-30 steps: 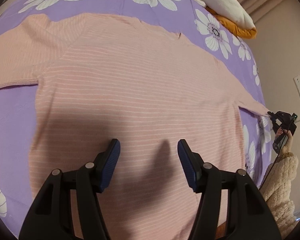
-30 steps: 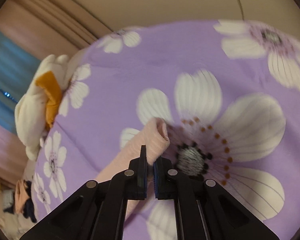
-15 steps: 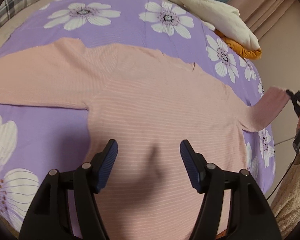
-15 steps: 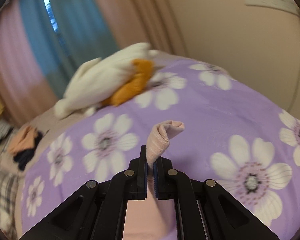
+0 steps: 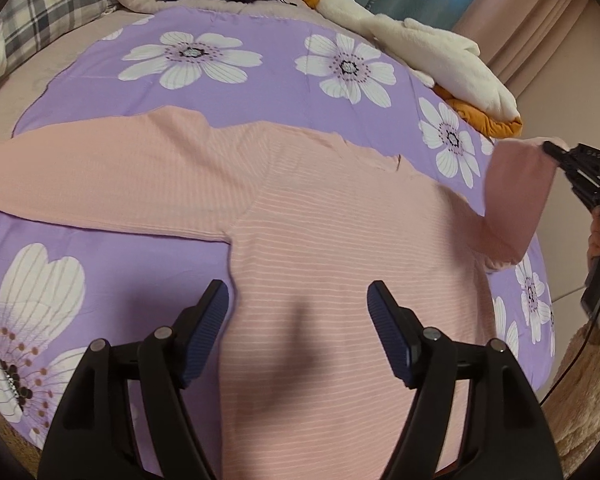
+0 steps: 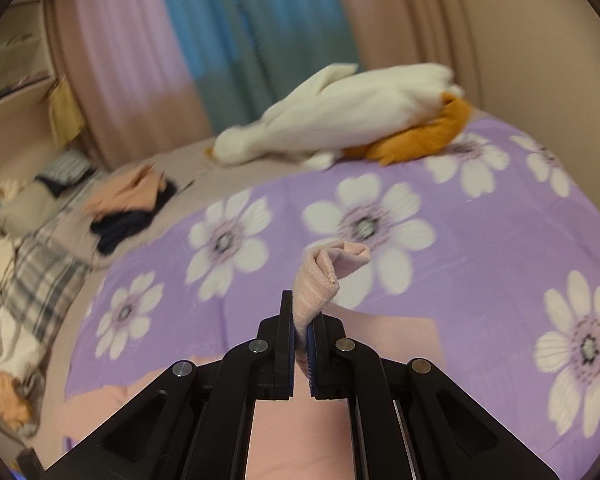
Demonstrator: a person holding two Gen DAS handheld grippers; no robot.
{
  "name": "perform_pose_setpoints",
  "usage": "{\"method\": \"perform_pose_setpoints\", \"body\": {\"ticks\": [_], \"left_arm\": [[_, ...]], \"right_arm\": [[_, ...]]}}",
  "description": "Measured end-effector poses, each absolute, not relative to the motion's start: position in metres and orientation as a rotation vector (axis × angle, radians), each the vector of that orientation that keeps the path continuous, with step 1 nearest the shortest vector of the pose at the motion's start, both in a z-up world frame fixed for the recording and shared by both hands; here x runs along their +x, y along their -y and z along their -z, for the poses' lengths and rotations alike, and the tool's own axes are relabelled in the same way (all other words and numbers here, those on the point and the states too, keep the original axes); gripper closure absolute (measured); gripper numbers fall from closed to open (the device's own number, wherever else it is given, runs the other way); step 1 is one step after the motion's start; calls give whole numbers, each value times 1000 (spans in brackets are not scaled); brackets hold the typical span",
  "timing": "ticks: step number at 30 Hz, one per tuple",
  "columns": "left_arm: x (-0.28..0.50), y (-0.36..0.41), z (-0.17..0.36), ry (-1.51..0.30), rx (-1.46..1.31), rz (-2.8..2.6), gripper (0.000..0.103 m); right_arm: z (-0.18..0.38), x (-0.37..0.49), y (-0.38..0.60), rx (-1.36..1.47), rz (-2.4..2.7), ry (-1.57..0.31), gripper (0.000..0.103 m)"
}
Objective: Fold small clothes
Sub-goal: 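Lift the sleeve and fold it across the shirt body with the right tool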
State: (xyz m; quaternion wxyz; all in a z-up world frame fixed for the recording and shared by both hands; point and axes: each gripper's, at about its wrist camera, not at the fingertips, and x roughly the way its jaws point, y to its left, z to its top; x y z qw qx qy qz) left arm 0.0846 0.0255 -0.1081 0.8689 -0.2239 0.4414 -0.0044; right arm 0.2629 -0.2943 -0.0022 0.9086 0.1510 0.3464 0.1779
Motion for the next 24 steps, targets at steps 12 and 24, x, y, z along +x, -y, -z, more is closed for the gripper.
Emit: {"method": "perform_pose_setpoints", "body": {"ticks": [12,24], "left_arm": [[72,-47,112,-918,-493,-16,30],[68,-55,122,-936,-496,-22,30]], "right_arm": [[57,238,184,260,-498,-903,97],[124,222,121,193,-536,-1093,97]]}}
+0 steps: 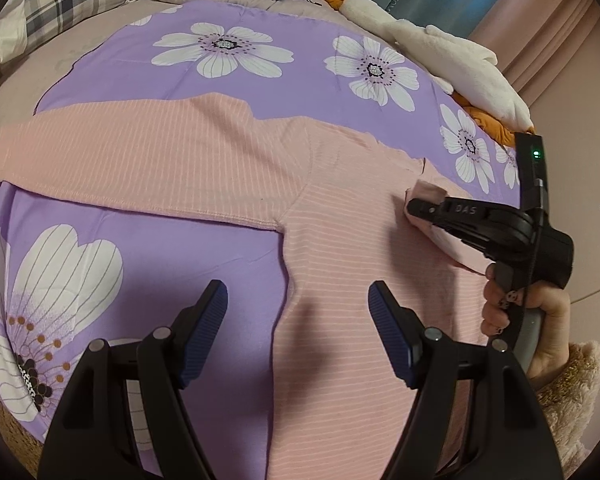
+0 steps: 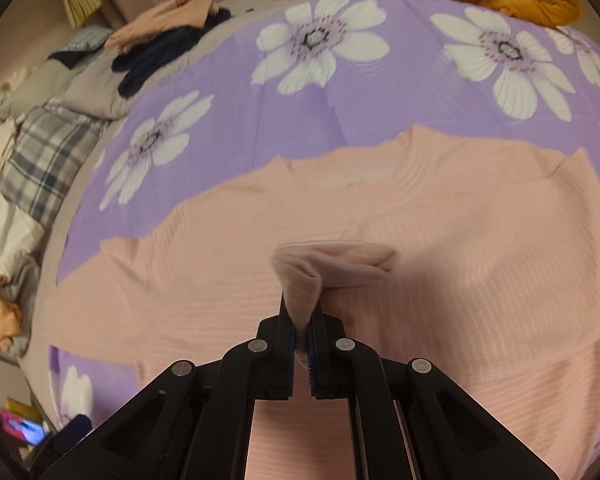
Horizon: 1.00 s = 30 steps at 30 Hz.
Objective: Fold small clothes
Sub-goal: 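Lift the sleeve and fold it across the shirt body with the right tool, then open the right tool to release the sleeve on the body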
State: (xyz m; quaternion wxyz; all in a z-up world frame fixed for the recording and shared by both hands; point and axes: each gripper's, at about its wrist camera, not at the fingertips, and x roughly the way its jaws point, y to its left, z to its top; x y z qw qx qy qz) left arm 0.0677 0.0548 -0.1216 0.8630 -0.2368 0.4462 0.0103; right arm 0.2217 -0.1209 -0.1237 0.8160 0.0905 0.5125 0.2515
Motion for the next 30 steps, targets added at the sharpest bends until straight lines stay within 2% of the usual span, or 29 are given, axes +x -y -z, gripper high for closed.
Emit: {"method": "perform_pose_setpoints", "body": {"ticks": [5,7,9,11,12,18,26,27,30], "left_arm": [[69,-56,124,-940,-500,-18,29],[71,-56,124,-941,-504,-15,28],[72,-57,123,-940,-517,-1,27],[76,-57,121,-938,-531,17,27],[77,-56,119,-936,-534,25,27],[106,-36,101,-907,-493,109,22],[182,1,116,-939,-460,217,23],[193,7,123,-959,-465,228,24],[214,18,139,-1007,-495,256,40]], "right_arm": [[133,224,118,209,-543,-1132,97],[134,223,120,228,-562,-1142,94],[128,222,127,261,-614,-1147,81],[116,219,137,309,-655,-1114,50],[108,217,145,332,-669,-1083,47],[69,210,207,459,-646,-978,45],[77,199,284,465,-390,-926,45],[82,198,294,478,-374,-930,45],[107,193,318,521,-308,-959,45]]}}
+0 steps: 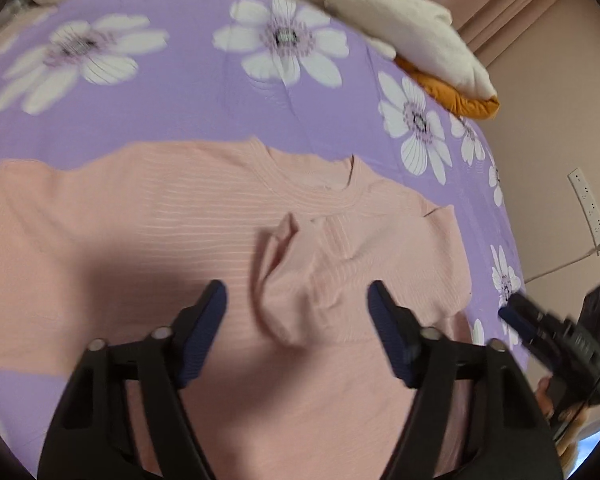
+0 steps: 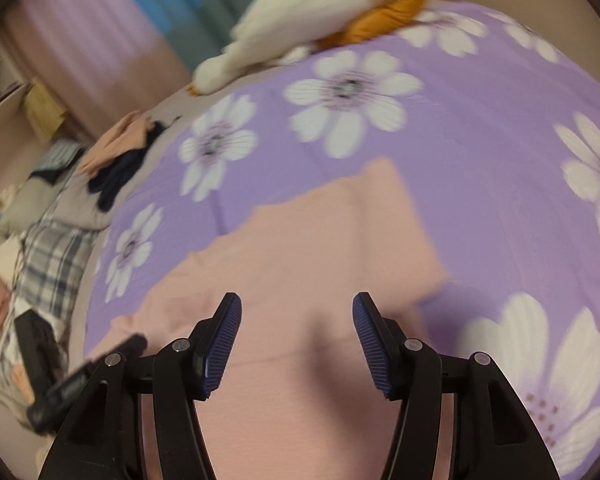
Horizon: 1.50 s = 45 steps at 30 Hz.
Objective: Fold small clothes
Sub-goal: 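Open the right tool to release the sleeve on the body, then grasp the shirt's side edge with the left tool while the right tool grasps it too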
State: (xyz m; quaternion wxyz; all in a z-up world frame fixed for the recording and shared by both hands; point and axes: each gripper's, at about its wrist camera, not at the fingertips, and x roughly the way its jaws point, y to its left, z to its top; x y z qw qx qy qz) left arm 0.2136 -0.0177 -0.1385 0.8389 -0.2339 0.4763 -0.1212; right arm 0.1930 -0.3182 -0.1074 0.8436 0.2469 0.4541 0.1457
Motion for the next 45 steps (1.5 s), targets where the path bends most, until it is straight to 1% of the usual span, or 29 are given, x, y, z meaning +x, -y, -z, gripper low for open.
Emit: {"method": "perform_pose_setpoints", "body": {"ticks": [2,3,4,5,7,9,12,14,16,22,28,34,39,45], "left_arm": [[226,22,149,-1036,-521,272,54],[231,24,155,-1047,-534,265,59],[234,25,158,-1055,-544,260,69],[235,27,161,-1061,-550,263,83],[238,32,165,-1068,-553,276,100],[237,35,165,-1066,-542,248,99],[235,33,155,-1021,-561,246,99],[233,28,141,-984,-563,231,99],[231,23,126,-946,-573,242,99],[223,2,81,-843,-563,222,99],[217,-25,68,-800,-574,161,99],[216,-51,74,-800,-591,100,99],[218,-63,103,-871,-597,57,99],[215,-71,137,-942,-606,7,99]], "right_arm": [[122,192,330,544,-268,-982,45],[132,192,336,555,-239,-1001,45],[138,191,341,560,-221,-1013,45],[144,190,345,563,-205,-1023,45],[157,191,348,588,-184,-1030,45],[166,190,350,602,-190,-1048,45],[174,193,345,597,-205,-1064,54],[174,191,343,585,-206,-1062,62],[174,193,342,581,-206,-1062,67],[175,197,340,591,-199,-1055,73],[173,197,336,574,-184,-1056,73],[172,198,334,551,-174,-1059,74],[169,198,333,545,-181,-1068,74],[149,202,337,526,-187,-1013,73]]}}
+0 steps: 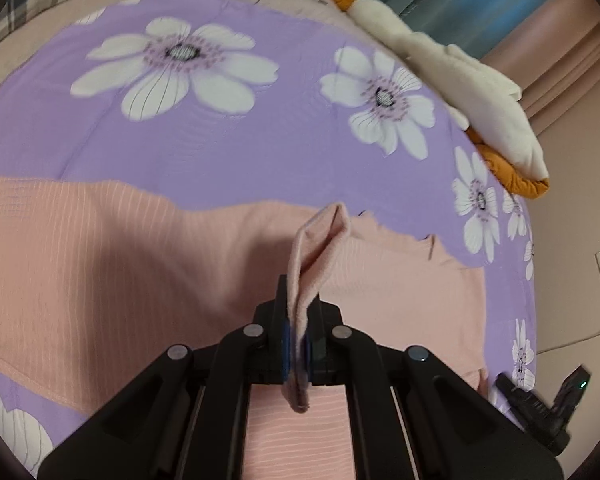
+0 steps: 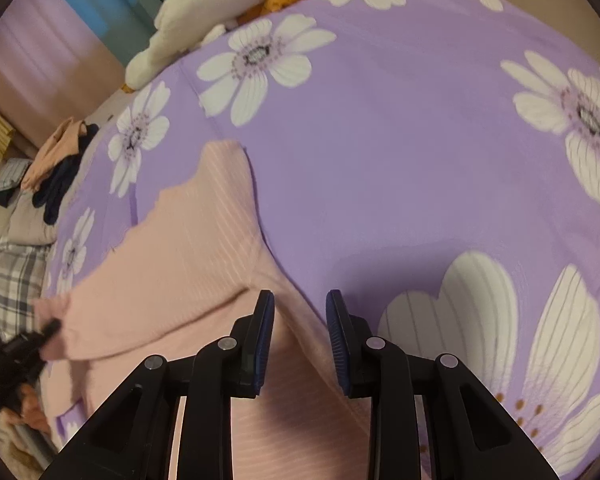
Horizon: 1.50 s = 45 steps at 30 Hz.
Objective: Fold small clothes
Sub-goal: 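Grasp the shirt's side edge with the left tool while the right tool grasps it too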
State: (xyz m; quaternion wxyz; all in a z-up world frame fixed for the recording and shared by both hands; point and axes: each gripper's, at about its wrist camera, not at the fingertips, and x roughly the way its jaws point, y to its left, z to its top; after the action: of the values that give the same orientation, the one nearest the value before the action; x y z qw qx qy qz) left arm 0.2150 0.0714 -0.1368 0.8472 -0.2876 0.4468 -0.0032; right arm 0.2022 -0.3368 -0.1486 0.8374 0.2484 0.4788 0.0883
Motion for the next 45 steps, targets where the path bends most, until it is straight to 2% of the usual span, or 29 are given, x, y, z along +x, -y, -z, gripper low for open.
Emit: {"method": "perform_pose_setpoints", "body": {"ticks": [11,21,22,23,30,34,40,42,45], "left_arm": [[216,-79,170,-1007,-597,-36,97],[212,-81,173,-992,-614,-30,97],[212,-81,172,-991,-613,-29,97],[212,-82,171,-988,-612,-31,97],[213,-82,173,-988,-590,-50,97],[214,-81,175,-992,-578,-52,96],[215,-85,177,-990,-599,-43,94],[213,-85,173,-990,-598,-39,93],[205,-87,162,-974,-598,-41,94]], "right_arm": [[144,301,302,571,-313,-1062,71],[173,361,283,560,-303,-1141,71],[173,363,282,549,-295,-1144,77],[172,363,281,534,-289,-1136,95],[155,361,280,476,-285,-1050,95],[174,366,271,414,-247,-1086,95],[171,363,272,376,-222,-1061,95],[164,360,273,362,-224,-1070,91],[147,346,281,368,-228,-1044,75]]}}
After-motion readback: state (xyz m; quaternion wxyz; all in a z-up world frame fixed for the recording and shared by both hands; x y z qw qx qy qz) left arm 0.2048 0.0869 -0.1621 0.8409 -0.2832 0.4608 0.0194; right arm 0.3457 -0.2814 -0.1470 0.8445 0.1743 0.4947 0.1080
